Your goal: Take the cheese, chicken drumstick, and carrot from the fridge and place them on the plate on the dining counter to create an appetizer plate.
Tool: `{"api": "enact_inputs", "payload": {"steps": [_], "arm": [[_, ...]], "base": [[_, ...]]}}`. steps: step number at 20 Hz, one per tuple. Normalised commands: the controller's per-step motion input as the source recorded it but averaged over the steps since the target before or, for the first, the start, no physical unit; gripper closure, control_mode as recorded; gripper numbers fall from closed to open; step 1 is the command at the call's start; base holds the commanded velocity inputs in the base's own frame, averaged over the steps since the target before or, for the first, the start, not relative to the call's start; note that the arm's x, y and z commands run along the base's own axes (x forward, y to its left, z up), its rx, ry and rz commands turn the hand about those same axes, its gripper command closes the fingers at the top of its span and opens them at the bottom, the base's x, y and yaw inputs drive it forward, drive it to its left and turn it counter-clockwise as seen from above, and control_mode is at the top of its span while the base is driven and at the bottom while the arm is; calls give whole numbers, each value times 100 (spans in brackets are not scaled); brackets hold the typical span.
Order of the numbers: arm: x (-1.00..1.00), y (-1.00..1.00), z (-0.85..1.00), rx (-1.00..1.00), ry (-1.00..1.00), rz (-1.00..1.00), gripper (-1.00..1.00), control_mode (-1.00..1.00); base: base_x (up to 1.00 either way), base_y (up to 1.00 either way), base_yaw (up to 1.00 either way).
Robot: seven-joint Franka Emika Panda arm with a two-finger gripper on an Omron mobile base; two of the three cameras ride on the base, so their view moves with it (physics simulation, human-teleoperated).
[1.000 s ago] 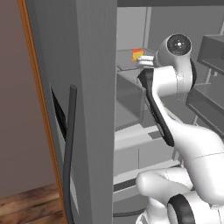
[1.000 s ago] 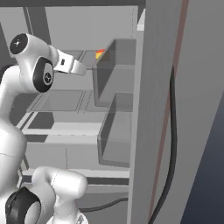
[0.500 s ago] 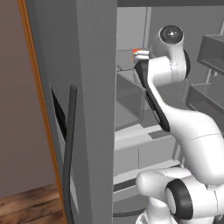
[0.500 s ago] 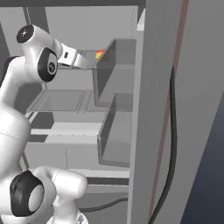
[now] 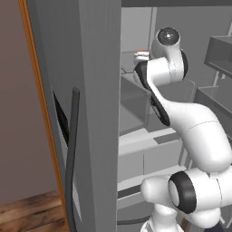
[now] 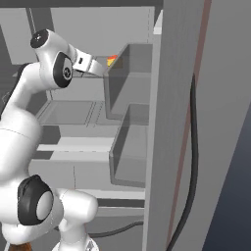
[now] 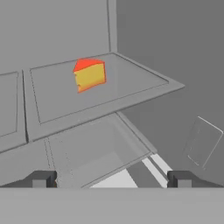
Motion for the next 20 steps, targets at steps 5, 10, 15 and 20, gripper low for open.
{"api": "enact_inputs", "payload": {"steps": [5,10,15,20], "arm": [[40,0,0,0,2,-6,-100,-100],[35,0,8,0,9,-8,-100,-100],[29,0,17,0,13,-9,-100,-100],[28,0,6,2,7,-8,-100,-100]], "base": [[0,0,0],[0,0,0],[0,0,0],[0,0,0]]}}
